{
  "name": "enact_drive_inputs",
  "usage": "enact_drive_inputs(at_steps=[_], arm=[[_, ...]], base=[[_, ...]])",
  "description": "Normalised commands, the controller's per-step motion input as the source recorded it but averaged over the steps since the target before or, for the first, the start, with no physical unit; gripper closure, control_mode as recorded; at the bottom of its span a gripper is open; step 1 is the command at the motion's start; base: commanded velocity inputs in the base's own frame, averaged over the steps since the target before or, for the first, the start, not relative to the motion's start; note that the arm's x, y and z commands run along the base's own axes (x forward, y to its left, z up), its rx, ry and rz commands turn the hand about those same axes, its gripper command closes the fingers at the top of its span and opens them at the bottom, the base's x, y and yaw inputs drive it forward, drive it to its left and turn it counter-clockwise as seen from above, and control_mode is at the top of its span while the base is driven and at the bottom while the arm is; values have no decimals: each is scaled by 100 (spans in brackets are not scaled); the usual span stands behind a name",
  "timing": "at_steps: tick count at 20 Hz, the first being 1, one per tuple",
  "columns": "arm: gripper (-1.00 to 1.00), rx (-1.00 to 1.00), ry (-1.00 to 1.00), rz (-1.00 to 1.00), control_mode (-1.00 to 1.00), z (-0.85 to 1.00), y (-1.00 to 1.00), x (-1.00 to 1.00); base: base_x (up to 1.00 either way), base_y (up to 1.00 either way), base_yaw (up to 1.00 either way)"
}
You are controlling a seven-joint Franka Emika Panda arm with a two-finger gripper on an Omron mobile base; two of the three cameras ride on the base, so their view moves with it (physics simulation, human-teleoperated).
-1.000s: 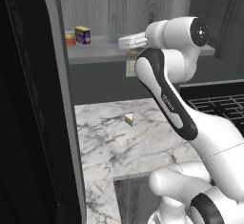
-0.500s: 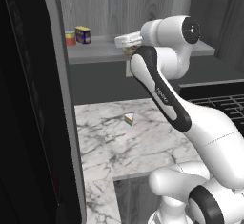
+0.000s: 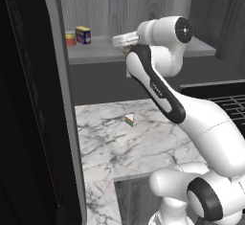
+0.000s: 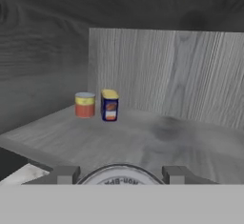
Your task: Pick the cans from the counter and place them in their designated side in the cabinet.
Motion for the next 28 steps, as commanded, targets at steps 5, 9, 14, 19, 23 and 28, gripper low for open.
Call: enact_drive_inputs(at_steps=[5, 9, 14, 19, 23, 28], arm=[[100, 0, 0, 1, -100, -1, 4, 21], [100, 0, 0, 2, -100, 0, 6, 15], [100, 0, 0, 3, -100, 0, 9, 17], [100, 0, 0, 3, -100, 0, 6, 19], [100, 0, 0, 2, -100, -2, 3, 21], [100, 0, 2, 2, -100, -7, 3, 22]], base=[[0, 0, 0], [0, 0, 0], [0, 0, 0], [0, 0, 0], [0, 0, 0], [0, 0, 0]])
